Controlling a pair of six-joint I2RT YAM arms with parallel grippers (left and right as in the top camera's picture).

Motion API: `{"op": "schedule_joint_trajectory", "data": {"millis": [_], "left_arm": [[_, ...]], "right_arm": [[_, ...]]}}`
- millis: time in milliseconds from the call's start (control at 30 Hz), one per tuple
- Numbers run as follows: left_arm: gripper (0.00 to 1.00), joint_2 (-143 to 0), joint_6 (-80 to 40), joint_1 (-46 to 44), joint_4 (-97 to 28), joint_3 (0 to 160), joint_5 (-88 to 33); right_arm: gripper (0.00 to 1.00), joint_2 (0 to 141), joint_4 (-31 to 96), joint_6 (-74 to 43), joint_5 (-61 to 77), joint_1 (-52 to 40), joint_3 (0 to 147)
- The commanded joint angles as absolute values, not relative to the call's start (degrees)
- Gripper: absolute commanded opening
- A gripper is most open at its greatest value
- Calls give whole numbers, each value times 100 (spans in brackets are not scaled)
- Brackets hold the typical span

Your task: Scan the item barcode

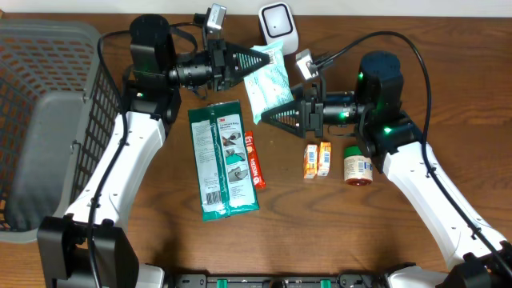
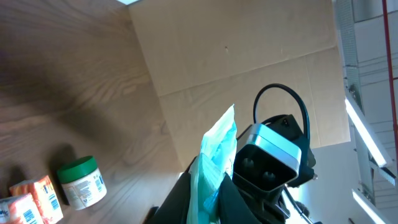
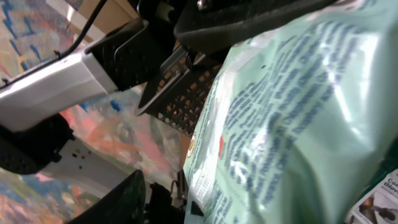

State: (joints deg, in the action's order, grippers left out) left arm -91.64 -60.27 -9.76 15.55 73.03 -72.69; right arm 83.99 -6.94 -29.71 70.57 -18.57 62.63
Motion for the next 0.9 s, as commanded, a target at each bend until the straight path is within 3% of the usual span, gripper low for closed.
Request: {"op": "schedule_joint_trajectory", "data": {"millis": [0, 333, 533, 867], "left_arm": [[8, -9172, -6099, -974, 1603, 7336, -7277], [8, -9172, -6099, -954, 1706, 7336, -7279], [7, -9172, -6272, -764, 2010, 7336, -7234], [8, -9172, -6508, -703, 2010, 7336, -7107]], "right_arm": [[48, 8392, -735, -3175, 6943, -1935, 6353], [36, 8392, -755, -3170, 6434, -2067, 6353], [49, 8392, -760, -3605, 5981, -2060, 6353], [52, 8392, -1743, -4283, 5898, -2071, 6353]]}}
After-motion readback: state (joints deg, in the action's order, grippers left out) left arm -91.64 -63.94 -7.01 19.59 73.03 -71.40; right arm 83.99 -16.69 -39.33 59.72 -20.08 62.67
